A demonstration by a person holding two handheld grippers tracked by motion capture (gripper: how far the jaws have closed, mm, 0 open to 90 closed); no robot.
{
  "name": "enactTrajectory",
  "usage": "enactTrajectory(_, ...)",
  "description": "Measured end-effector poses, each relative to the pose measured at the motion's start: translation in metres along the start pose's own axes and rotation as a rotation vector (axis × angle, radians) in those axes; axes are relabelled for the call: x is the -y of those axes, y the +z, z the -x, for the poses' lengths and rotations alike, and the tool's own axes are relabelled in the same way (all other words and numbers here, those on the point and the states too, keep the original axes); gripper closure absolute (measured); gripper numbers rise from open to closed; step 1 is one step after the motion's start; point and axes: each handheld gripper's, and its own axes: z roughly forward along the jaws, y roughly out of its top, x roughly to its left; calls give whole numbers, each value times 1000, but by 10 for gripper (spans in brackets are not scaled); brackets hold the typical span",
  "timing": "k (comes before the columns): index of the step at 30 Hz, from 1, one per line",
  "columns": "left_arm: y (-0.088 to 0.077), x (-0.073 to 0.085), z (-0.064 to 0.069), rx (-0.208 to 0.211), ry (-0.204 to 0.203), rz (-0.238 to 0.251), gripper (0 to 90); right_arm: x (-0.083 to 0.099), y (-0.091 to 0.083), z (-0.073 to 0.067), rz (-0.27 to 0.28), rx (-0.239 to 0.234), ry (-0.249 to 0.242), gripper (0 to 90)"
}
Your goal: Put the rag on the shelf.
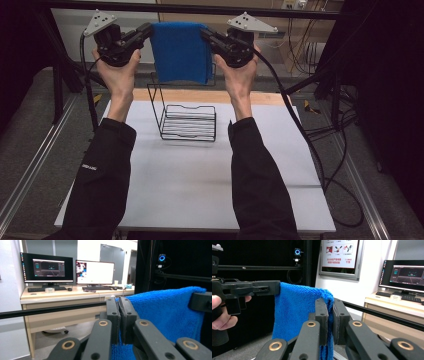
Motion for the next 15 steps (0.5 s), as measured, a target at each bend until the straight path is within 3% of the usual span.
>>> enactTrajectory(3,4,4,-4,3,-17,-5,871,4,4,2,-16,8,-13,848)
enactTrajectory(15,9,27,-13,16,0,-56,871,22,13,7,-69,9,-4,847)
